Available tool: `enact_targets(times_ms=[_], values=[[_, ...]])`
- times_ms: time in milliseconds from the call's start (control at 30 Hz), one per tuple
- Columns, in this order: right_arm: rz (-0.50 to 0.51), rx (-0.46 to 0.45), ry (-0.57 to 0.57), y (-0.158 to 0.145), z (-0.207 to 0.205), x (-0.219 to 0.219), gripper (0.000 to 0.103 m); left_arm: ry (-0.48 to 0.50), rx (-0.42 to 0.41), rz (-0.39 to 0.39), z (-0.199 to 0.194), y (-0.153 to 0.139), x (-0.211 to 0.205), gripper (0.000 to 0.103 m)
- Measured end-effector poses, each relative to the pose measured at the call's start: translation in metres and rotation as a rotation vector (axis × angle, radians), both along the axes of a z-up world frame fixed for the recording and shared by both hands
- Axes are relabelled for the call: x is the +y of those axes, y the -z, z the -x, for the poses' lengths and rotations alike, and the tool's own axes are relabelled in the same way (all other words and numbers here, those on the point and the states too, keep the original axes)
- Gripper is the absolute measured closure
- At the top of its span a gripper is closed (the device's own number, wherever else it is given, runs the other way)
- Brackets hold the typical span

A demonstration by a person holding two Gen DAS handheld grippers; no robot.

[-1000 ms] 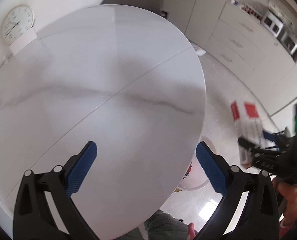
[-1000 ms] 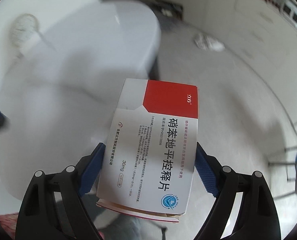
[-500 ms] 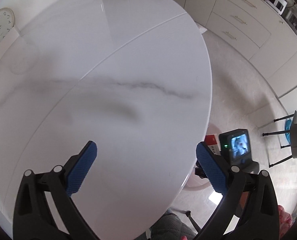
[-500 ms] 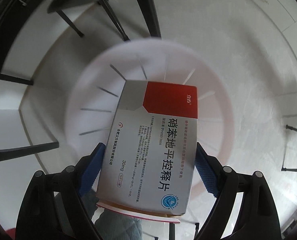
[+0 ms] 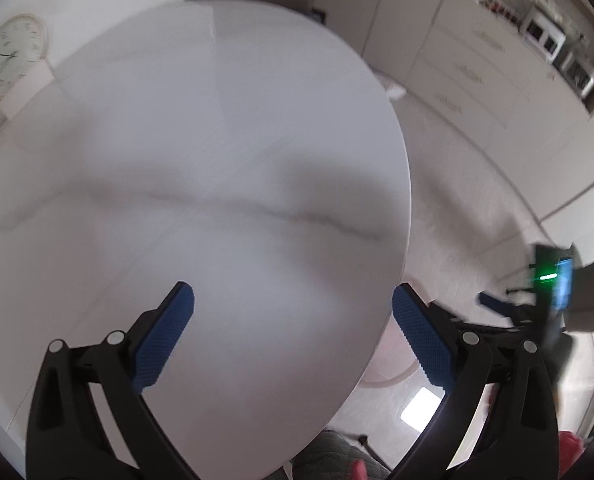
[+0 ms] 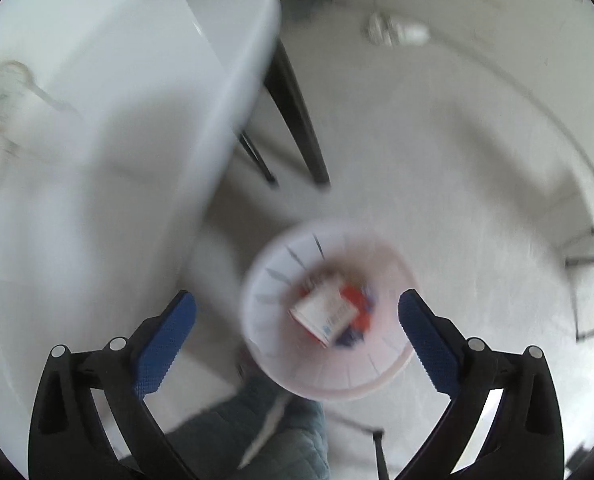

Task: Collect trash

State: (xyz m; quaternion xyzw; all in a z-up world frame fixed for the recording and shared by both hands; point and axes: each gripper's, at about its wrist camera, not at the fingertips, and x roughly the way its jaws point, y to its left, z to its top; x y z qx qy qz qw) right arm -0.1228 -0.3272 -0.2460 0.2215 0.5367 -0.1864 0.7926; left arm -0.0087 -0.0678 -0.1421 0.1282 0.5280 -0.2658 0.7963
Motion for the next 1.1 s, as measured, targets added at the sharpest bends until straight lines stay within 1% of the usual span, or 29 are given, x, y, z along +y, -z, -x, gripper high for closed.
enact_targets(times_ms=[67, 167, 200, 233, 300, 333, 400, 500, 600, 733, 800, 967, 1100], values=[[0.032, -0.069, -0.064, -0.050, -0.016, 0.019, 0.003, -0.026, -0.043, 0.011, 0.000, -0.021, 0.016, 0.008], [0.109, -0.148, -0.177, -0.112, -0.046, 0.059, 0.003, -0.084, -0.145, 0.018, 0.002, -0.064, 0.055, 0.008], [0.125, -0.180, -0.214, -0.131, -0.057, 0.074, 0.003, -0.121, -0.193, 0.021, 0.004, -0.082, 0.072, 0.008], [0.125, -0.203, -0.240, -0.143, -0.064, 0.087, 0.003, -0.147, -0.223, 0.023, 0.004, -0.092, 0.082, 0.008], [0.116, -0.254, -0.294, -0.167, -0.082, 0.107, 0.003, -0.228, -0.297, 0.028, 0.006, -0.122, 0.117, 0.008], [0.119, -0.297, -0.329, -0.183, -0.092, 0.124, 0.003, -0.260, -0.323, 0.028, 0.006, -0.132, 0.129, 0.008], [0.153, -0.340, -0.384, -0.209, -0.107, 0.149, 0.003, -0.346, -0.378, 0.017, 0.008, -0.156, 0.160, 0.008], [0.180, -0.401, -0.454, -0.241, -0.120, 0.178, 0.003, -0.445, -0.411, 0.011, 0.007, -0.179, 0.191, 0.008], [0.186, -0.439, -0.498, -0.260, -0.125, 0.203, 0.003, -0.524, -0.428, 0.024, 0.011, -0.189, 0.212, 0.008], [0.194, -0.467, -0.534, -0.274, -0.124, 0.224, 0.003, -0.561, -0.445, 0.031, 0.023, -0.199, 0.224, 0.008], [0.201, -0.475, -0.550, -0.282, -0.125, 0.230, 0.003, -0.575, -0.452, 0.033, 0.020, -0.204, 0.223, 0.008], [0.216, -0.478, -0.556, -0.284, -0.118, 0.236, 0.003, -0.593, -0.438, 0.022, 0.017, -0.202, 0.225, 0.008], [0.209, -0.462, -0.549, -0.279, -0.117, 0.235, 0.003, -0.602, -0.428, 0.018, 0.016, -0.198, 0.228, 0.008]])
